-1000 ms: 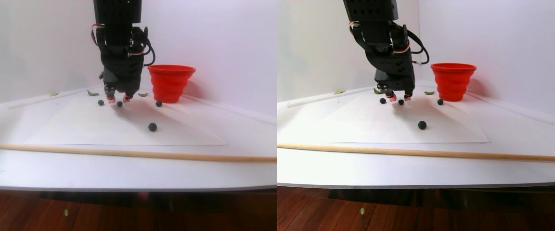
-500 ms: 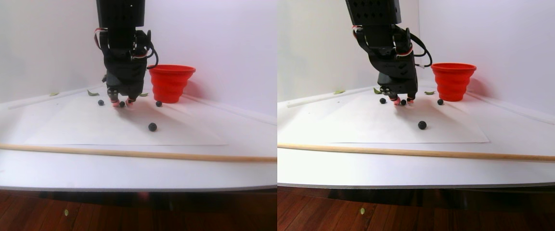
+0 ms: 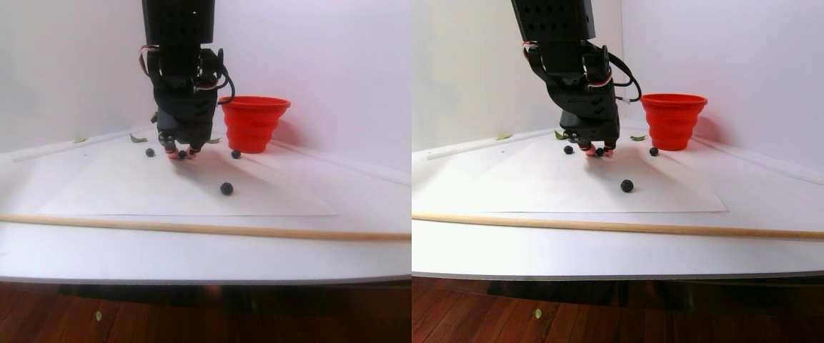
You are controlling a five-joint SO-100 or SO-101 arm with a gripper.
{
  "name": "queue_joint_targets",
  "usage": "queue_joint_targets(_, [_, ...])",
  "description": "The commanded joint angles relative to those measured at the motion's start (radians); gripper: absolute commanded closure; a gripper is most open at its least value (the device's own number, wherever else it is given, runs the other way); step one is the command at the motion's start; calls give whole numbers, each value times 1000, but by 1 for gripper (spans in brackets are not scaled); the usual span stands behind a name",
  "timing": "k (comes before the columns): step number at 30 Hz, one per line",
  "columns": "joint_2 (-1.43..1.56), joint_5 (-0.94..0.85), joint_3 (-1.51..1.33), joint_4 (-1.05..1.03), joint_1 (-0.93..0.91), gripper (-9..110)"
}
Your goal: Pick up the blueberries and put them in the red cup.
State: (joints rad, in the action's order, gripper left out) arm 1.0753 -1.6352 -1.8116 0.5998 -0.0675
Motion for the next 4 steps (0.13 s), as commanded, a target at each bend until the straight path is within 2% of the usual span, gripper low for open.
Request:
queue_joint_targets(1, [18, -2, 58, 20, -6, 90])
queue_joint_targets(4, [17, -2, 61, 20, -8, 90])
